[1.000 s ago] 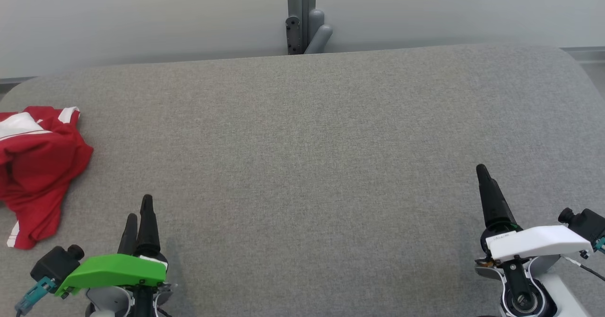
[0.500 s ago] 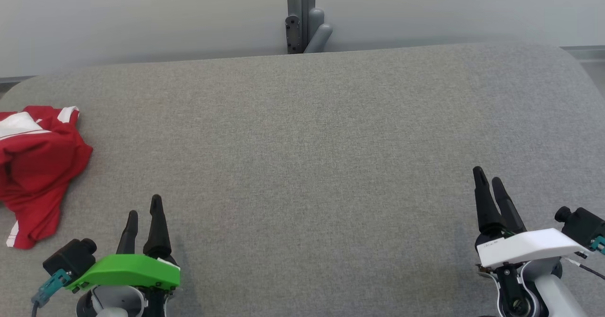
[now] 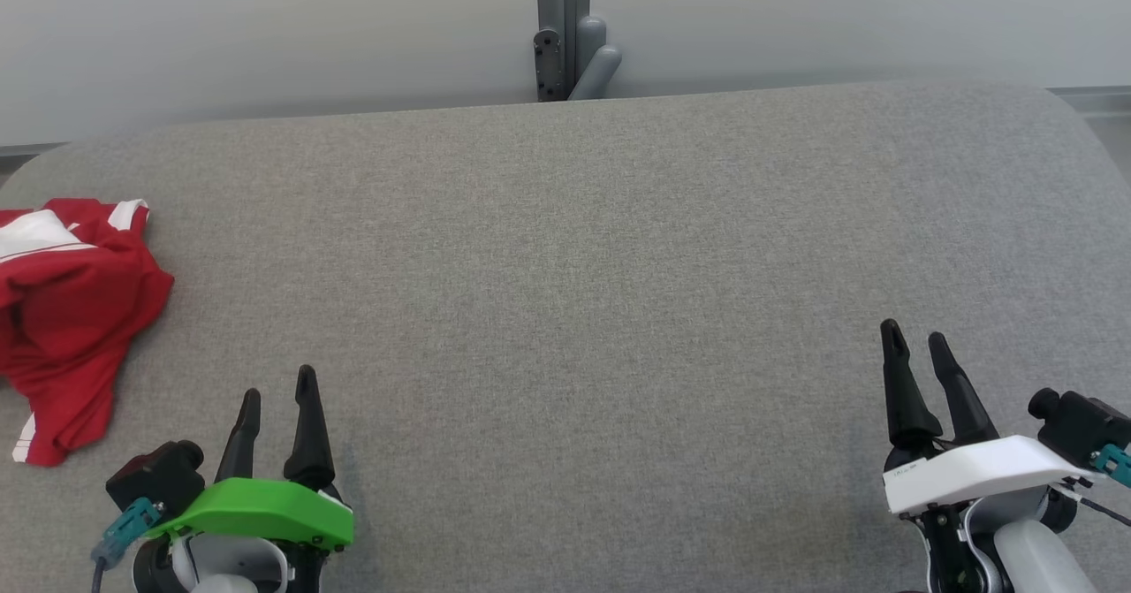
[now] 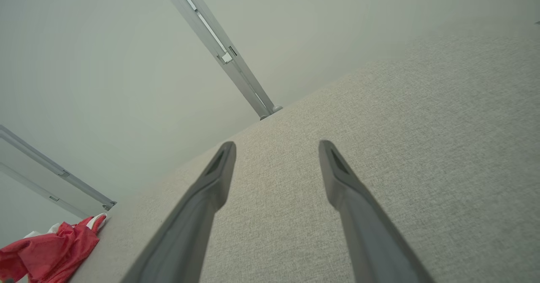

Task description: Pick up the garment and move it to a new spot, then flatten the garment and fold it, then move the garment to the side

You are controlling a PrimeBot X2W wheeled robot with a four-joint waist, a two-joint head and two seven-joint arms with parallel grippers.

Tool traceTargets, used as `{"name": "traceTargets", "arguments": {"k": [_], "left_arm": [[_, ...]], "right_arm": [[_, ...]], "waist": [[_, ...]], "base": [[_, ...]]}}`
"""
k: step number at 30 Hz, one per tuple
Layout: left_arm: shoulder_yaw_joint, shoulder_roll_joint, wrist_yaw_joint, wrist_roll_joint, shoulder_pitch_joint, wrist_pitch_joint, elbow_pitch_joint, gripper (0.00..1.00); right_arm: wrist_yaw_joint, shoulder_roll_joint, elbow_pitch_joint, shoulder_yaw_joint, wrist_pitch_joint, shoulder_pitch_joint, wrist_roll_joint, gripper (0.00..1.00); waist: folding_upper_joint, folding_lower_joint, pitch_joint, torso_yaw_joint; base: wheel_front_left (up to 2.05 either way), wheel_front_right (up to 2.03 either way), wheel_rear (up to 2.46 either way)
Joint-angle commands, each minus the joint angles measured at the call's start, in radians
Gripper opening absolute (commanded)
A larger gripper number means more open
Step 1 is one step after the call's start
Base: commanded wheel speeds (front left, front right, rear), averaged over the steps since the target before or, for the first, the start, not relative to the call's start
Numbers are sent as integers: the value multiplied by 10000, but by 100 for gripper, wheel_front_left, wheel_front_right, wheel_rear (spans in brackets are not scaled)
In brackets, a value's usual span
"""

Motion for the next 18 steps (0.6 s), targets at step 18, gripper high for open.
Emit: {"name": "traceTargets", "arguments": {"k": [18], "left_arm": [[-102, 85, 142, 1984, 210, -504, -117, 100]], "right_arm": [[5, 363, -260, -685, -115, 234, -2745, 100]], "waist": [[0, 0, 12, -1]], "base": [[0, 0, 0]]}}
